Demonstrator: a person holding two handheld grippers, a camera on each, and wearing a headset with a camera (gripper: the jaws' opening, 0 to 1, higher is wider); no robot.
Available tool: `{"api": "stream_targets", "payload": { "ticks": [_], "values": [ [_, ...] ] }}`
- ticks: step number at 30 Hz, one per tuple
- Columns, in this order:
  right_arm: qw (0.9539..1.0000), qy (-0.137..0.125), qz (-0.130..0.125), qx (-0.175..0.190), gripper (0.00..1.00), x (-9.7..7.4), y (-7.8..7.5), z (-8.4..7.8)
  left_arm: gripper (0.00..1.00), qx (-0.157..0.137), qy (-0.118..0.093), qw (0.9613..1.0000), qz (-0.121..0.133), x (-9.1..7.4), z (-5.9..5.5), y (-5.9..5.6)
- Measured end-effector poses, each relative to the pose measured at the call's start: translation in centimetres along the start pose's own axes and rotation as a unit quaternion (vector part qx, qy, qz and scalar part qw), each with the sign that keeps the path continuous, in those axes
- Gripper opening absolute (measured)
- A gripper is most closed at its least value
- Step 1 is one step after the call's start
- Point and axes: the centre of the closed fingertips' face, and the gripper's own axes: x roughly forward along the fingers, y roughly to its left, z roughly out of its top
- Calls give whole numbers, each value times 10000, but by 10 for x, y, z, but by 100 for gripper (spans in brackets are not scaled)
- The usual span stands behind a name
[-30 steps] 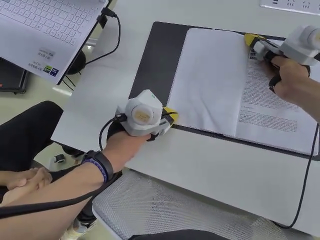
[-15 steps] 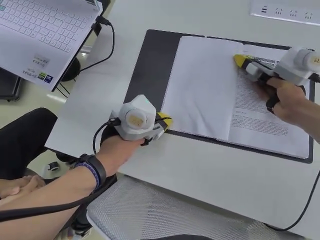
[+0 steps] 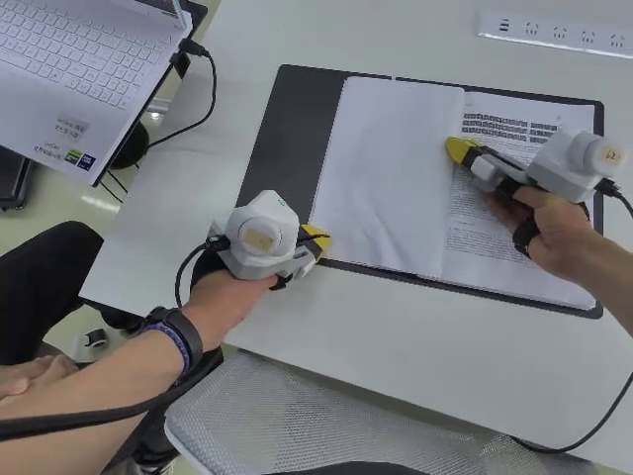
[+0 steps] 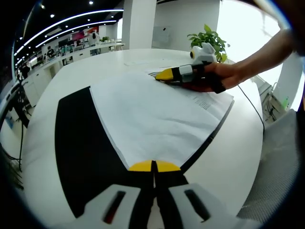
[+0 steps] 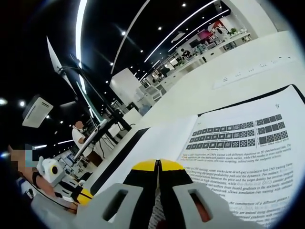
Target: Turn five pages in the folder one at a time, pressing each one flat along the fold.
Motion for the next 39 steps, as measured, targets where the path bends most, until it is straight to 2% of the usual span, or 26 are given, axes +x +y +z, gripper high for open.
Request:
{"api": "stream_targets", "payload": {
  "ticks": [14, 20, 28, 39],
  "values": [
    [9996, 151, 251, -12, 0, -28, 32, -30, 0, -6, -14, 10000, -17, 0, 0, 0],
    [9993, 207, 316, -5, 0, -37, 41, -40, 0, -16, -19, 10000, -1, -1, 1, -2],
    [9980, 402, 490, -20, 0, -53, 57, -59, 0, -28, -22, 10000, 7, -1, 1, -2],
    [9959, 638, 643, -7, 0, -70, 70, -78, 0, -25, -25, 10000, 12, -1, 1, -1]
  ]
}}
